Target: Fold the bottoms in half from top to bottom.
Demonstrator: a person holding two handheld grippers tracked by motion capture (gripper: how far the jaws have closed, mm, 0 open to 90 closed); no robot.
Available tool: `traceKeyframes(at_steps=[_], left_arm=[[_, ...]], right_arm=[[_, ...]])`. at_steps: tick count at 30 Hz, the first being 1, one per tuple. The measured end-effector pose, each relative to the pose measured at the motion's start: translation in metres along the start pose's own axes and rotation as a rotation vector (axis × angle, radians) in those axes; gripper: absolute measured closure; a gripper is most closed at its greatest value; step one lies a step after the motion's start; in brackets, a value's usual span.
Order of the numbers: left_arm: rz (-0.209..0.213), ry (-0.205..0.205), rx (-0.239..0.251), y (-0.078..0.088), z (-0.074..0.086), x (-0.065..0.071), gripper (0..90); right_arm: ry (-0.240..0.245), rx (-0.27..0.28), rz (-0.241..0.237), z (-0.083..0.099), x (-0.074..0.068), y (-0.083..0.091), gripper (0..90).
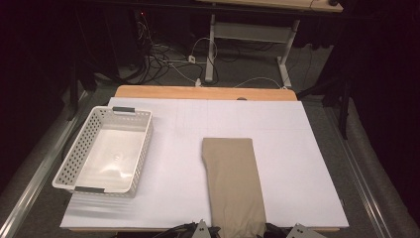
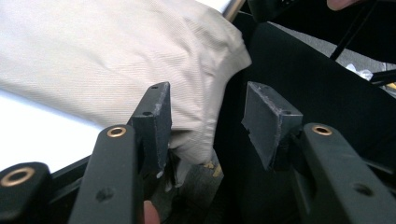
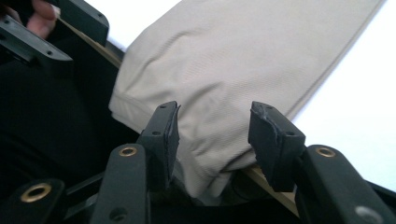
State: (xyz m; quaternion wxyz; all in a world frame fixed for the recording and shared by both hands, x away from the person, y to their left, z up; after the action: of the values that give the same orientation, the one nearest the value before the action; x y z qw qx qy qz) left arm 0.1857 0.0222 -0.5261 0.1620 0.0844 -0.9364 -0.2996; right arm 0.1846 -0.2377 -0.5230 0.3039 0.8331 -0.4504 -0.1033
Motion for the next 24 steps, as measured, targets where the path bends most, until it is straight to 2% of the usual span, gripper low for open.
traceKeyframes(at_steps=[7,12,14,16,19,21,24], left_arm=[[-0.030,0.032,0.026,0.008,0.002,-0.016,47.5],[-0.051,0.050,0.041,0.014,0.003,-0.024,47.5],[-0.055,0.053,0.045,0.016,0.003,-0.026,47.5],[-0.055,0.053,0.049,0.016,0.003,-0.027,47.5],[-0.055,0.055,0.049,0.016,0.003,-0.027,47.5],[-0.055,0.054,0.048,0.016,0.003,-0.027,47.4],[-0.054,0.053,0.047,0.016,0.003,-0.026,47.4]], right_arm=[[0.005,-0.053,0.025,0.008,0.010,-0.014,58.9],[0.011,-0.039,0.033,0.005,0.011,-0.023,62.1],[0.032,-0.049,0.035,0.005,0.009,-0.027,63.1],[0.056,-0.049,0.053,0.004,0.007,-0.028,66.9],[0.112,-0.047,0.093,0.003,0.006,-0.028,77.4],[0.112,-0.047,0.083,0.003,0.006,-0.027,87.7],[0.111,-0.045,0.077,0.003,0.006,-0.026,89.1]])
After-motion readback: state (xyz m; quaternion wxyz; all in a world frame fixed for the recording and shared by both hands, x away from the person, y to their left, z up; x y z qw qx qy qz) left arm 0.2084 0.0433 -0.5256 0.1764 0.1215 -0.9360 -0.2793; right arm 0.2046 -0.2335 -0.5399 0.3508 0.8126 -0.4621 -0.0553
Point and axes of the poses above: each handheld gripper's, and its own axes: y roughly backward along the jaws, z roughly out of its underside, x roughly to its right, the point moved 3 cm from there along -y, roughly forward along the jaws, and after that the axes turned 13 degrees about z, right-handed, at the moved point
